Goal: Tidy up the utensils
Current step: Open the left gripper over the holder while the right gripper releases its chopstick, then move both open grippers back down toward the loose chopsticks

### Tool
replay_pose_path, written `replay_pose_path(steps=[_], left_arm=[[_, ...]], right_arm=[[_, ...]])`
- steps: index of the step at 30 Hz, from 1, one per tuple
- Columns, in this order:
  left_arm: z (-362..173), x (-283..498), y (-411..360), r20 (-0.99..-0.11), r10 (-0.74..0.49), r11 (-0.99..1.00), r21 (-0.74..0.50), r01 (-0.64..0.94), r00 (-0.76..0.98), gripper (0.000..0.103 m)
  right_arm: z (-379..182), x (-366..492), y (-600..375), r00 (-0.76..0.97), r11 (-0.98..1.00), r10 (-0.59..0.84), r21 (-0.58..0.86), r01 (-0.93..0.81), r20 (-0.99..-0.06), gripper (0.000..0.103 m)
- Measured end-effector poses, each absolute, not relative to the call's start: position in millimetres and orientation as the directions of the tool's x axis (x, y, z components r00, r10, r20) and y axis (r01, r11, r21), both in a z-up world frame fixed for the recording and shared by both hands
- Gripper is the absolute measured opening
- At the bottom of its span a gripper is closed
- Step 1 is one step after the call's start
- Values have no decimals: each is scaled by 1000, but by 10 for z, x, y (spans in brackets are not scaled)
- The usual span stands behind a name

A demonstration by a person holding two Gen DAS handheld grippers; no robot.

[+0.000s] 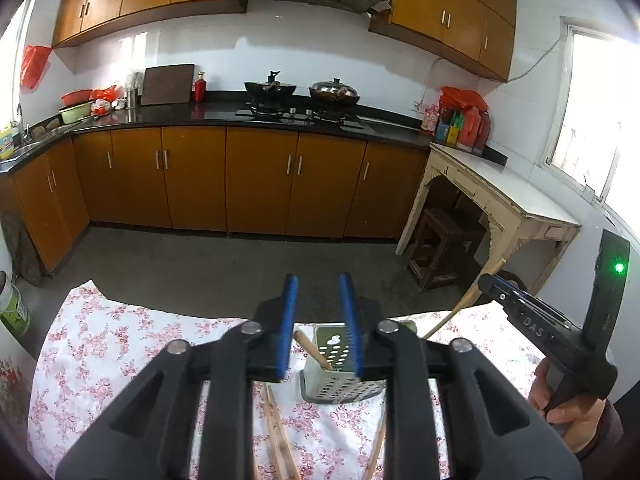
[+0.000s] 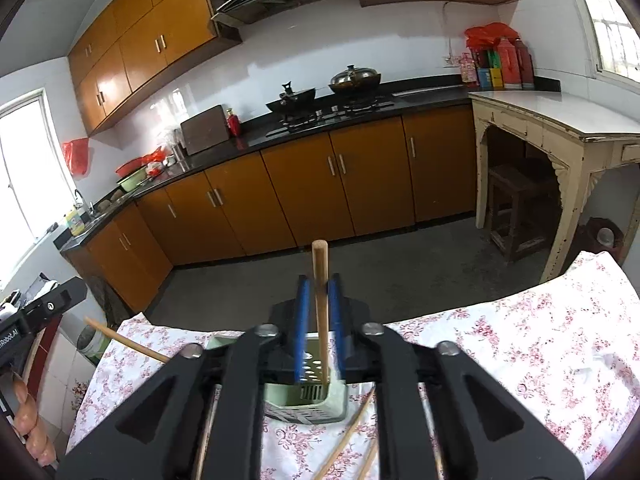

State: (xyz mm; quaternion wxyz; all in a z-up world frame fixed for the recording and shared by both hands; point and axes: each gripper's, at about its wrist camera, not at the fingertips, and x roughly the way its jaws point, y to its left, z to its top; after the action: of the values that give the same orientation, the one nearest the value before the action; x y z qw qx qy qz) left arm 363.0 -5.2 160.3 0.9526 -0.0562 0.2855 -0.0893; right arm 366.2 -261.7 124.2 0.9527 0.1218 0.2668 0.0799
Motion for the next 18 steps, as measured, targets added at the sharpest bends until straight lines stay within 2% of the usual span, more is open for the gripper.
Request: replay_pose_path(steps=[2, 10, 18], left_arm=[[1615, 3618, -14, -531, -197, 978, -162, 130, 824, 27], [1715, 3424, 137, -512, -170, 981, -165, 98, 842, 31], [1693, 2988, 380, -496, -120, 987, -156, 48, 860, 34]], right_arm=[[1277, 3616, -2644, 859, 960, 198, 269, -74, -472, 43], [1429, 3394, -2784, 890, 966, 161, 253, -54, -426, 47], [1367, 2985, -3075, 901, 974, 99, 228, -1, -421, 47]])
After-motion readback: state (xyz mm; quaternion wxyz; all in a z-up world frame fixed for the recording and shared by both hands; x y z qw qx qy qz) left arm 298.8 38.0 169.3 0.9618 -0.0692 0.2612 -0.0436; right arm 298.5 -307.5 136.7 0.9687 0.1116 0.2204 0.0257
